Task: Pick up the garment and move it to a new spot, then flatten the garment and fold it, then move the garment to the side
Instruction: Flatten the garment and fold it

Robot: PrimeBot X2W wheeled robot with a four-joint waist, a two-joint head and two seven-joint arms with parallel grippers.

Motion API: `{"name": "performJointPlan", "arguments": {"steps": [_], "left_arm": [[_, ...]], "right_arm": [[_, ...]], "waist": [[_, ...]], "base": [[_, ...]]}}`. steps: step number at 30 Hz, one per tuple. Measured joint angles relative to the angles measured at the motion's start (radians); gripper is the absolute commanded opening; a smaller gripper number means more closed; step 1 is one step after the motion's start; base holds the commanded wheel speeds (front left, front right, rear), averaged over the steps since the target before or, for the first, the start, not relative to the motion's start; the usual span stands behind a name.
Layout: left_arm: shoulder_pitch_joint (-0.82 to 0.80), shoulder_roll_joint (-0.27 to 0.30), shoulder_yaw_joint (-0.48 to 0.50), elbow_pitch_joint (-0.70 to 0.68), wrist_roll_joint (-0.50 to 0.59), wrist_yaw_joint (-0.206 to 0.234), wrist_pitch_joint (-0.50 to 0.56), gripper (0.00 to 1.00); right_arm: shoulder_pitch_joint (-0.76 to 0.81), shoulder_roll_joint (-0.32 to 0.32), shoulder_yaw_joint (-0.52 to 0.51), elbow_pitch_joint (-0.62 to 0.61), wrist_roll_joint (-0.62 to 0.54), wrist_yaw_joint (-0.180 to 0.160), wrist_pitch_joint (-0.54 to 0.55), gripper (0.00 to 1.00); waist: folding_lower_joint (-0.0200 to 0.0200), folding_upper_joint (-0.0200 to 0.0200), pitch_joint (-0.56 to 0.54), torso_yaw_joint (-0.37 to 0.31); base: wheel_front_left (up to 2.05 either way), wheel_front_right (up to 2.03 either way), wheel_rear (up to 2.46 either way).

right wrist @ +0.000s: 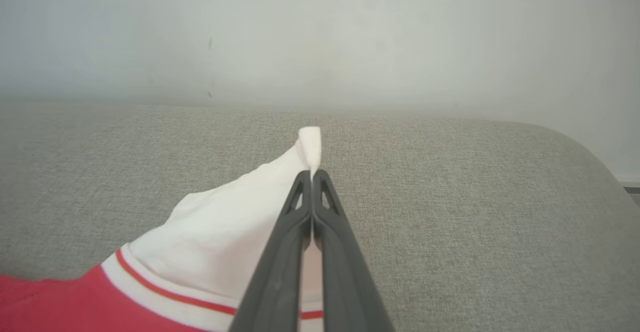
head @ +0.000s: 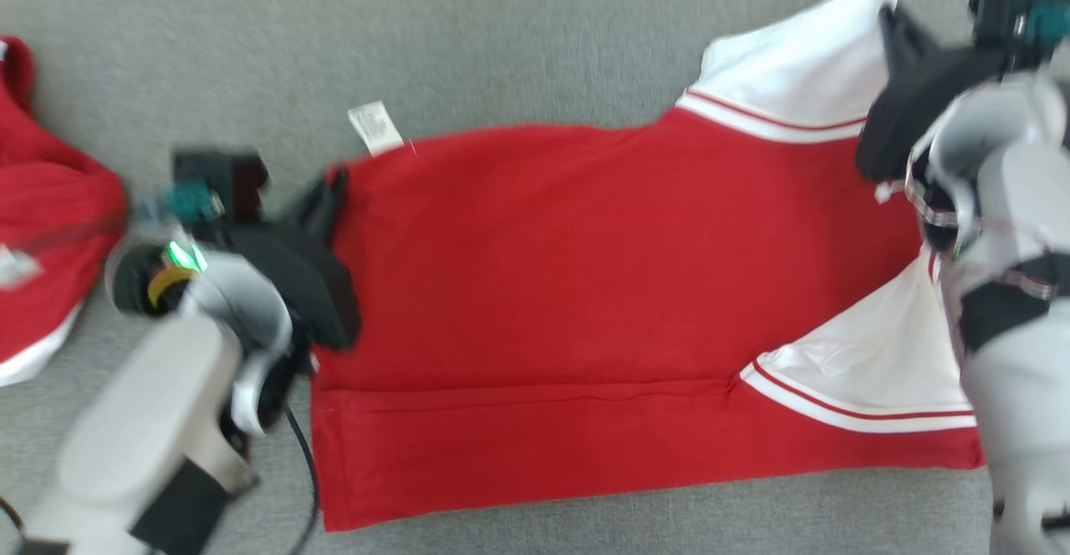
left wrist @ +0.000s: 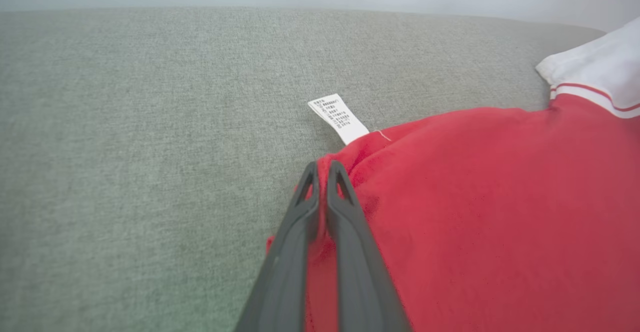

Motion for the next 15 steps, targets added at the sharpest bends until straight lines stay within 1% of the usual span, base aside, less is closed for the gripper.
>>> {"name": "performJointPlan", "arguments": {"steps": [4,8,11,15], "left_arm": [[0.075,-0.027,-0.009,0.013,0.003,-0.002,-0.071,0.00],[0.130,-0.053,-0.014,0.027,-0.003,-0.010,-0.146,0.00],[0.164,-0.069,-0.019,0.047,-0.003,-0.010,-0.182,0.00],[0.201,-0.091,-0.018,0.073,-0.013,-0.007,-0.213,0.00]], "right_arm": [[0.130,-0.017,0.017,-0.115,0.078,0.000,0.012,0.00],[0.285,-0.042,-0.002,-0.263,0.133,0.000,0.046,0.00],[0.410,-0.047,-0.024,-0.384,0.161,0.000,0.098,0.00],[0.570,-0.046,-0.065,-0.542,0.168,0.000,0.185,0.00]], "waist": [[0.0000,0.0000,-0.052,0.007],[-0.0001,0.0000,-0.098,0.013],[-0.0002,0.0000,-0.130,0.016],[-0.0002,0.0000,-0.166,0.018]], "base": [[0.00,0.00,0.00],[0.00,0.00,0.00],[0.00,0.00,0.00],[0.00,0.00,0.00]]}}
